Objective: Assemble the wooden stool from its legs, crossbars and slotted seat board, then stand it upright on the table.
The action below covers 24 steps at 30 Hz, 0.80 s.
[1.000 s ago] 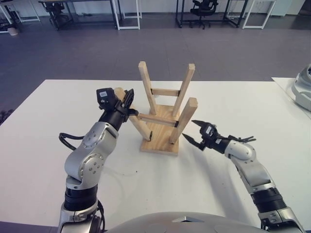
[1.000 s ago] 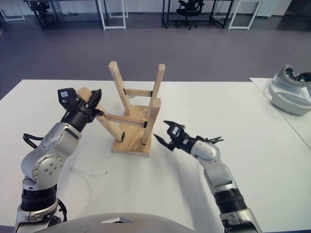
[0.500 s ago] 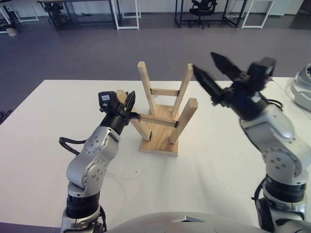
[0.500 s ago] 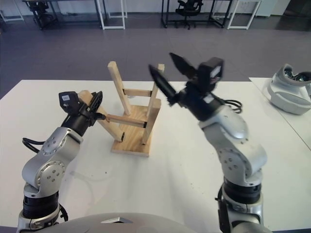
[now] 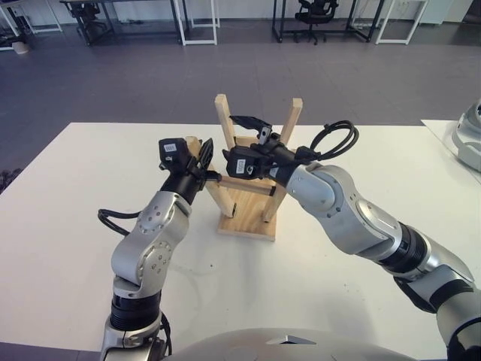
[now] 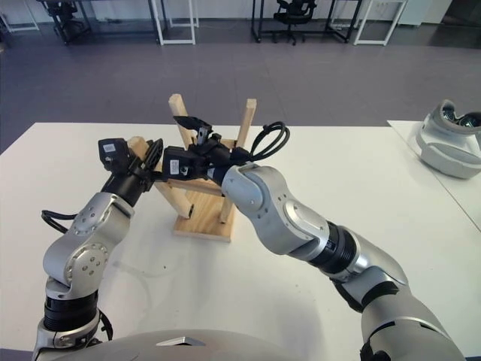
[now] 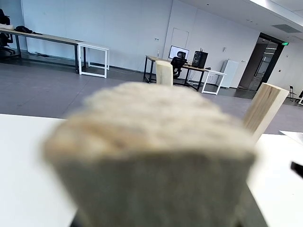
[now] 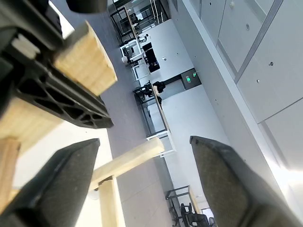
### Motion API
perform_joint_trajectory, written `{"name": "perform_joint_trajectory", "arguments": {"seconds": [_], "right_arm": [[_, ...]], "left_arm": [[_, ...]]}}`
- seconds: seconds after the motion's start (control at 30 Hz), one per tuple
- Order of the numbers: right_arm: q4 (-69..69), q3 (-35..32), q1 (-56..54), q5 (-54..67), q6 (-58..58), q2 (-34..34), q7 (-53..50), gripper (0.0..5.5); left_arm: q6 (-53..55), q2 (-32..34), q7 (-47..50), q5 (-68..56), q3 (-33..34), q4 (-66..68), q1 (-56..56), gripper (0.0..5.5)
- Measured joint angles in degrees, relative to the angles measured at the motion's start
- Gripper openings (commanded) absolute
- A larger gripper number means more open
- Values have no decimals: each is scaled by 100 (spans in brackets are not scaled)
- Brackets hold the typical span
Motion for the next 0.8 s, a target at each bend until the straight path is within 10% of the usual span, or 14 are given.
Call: {"name": "perform_joint_trajectory", "arguments": {"seconds": [0.5,0.8], "right_arm": [[1023,285,762,-1124,-426,433,374,357],[1267,-401,1144,-1270,-1441,255,397,357]], "left_arm": [[91,-235,-170,120,-164,-51,-94,101],[433,-714,-534,-523,36,179,-222,253]]}}
